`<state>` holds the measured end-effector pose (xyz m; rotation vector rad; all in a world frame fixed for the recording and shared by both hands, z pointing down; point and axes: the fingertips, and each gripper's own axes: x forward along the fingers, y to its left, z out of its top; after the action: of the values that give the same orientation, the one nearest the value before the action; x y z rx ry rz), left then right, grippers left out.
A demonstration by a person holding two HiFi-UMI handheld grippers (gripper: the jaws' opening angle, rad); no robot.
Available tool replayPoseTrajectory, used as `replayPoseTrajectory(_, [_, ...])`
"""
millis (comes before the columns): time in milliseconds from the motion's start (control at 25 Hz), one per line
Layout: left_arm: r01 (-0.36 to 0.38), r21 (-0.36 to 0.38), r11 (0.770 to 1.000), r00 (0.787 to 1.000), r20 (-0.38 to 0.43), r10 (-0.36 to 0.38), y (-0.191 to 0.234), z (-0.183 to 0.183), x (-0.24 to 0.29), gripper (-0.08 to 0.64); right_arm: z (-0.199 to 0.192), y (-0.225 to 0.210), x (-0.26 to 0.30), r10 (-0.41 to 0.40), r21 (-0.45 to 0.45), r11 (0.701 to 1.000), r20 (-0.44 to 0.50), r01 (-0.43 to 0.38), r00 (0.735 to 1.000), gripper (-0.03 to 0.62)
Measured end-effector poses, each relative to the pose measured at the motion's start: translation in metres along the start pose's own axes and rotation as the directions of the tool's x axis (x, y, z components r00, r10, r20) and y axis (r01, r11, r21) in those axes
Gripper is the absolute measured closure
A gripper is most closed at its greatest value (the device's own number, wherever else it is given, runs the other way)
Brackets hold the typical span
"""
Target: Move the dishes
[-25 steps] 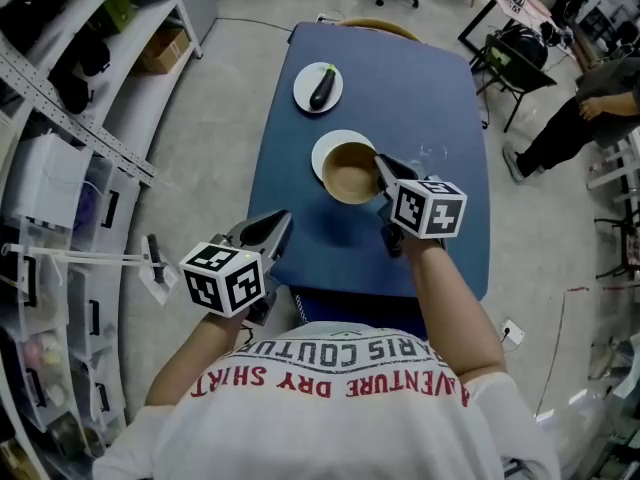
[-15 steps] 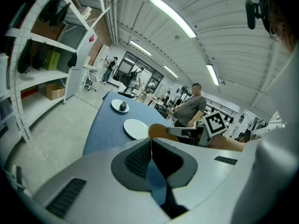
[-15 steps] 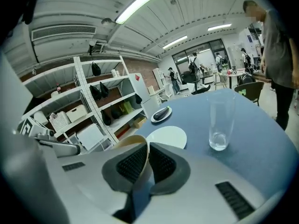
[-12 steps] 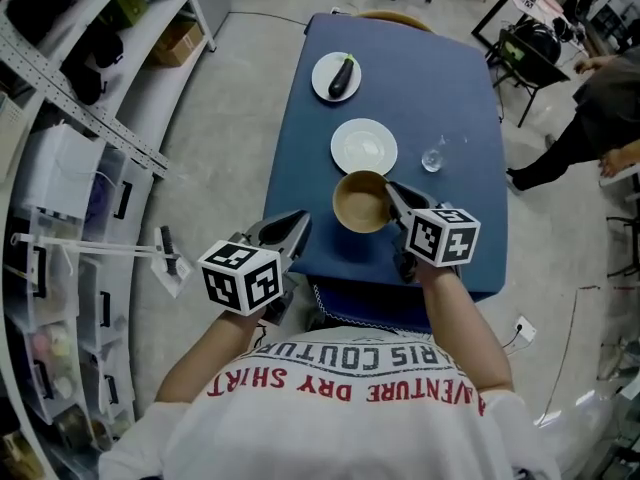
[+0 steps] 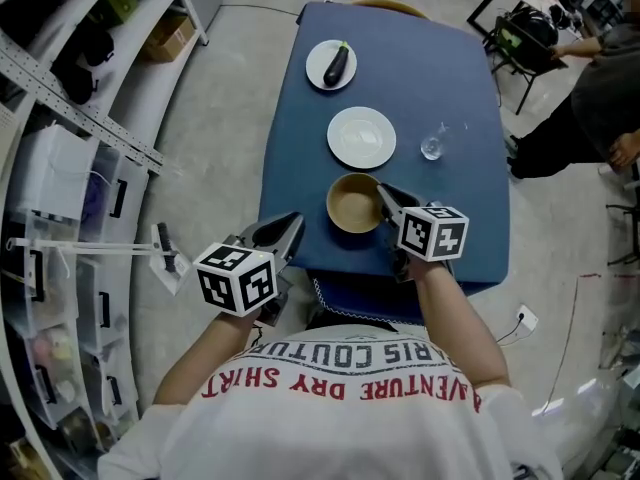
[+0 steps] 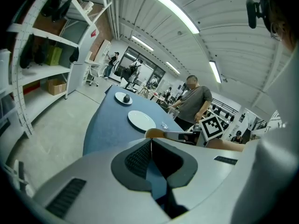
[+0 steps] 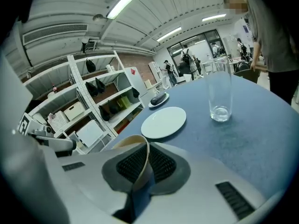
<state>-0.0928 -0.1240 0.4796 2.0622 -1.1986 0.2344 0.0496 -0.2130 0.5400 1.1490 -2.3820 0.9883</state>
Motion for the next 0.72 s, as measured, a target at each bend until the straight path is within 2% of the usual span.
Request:
replayPoseTrajectory(320, [-0.001, 0.006, 1.0, 1.0, -0.001, 0.001, 0.005, -0.002, -0.005, 0.531, 0.0, -0.007, 0.002, -0.017, 0.018, 1.0, 0.015, 0.017, 1.0, 0.556])
replayPoseTrajectory(480, [0.006, 0.021, 1.0, 1.0, 0.011, -0.006, 0.002, 0.003, -0.009, 0.531, 0.009, -0.002, -0.004, -0.016, -0.008, 1.0, 0.048, 0.016, 0.999, 0.446])
replayPoseTrajectory(600, [0.019, 0.037, 0.999, 1.0, 0.023, -0.02, -0.006, 0.008, -0.015, 0.531, 0.019, 0.006, -0.021, -0.018, -0.09, 0.996, 0.081, 0.025, 0.997, 0.44])
replayPoseTrajectory(720, [0.043, 0.057, 0.997, 0.998, 0.033, -0.045, -0.016, 0.014, -0.021, 0.531, 0.031, 0.026, -0.046, -0.007, -0.223, 0.974, 0.12, 0.034, 0.993, 0.433])
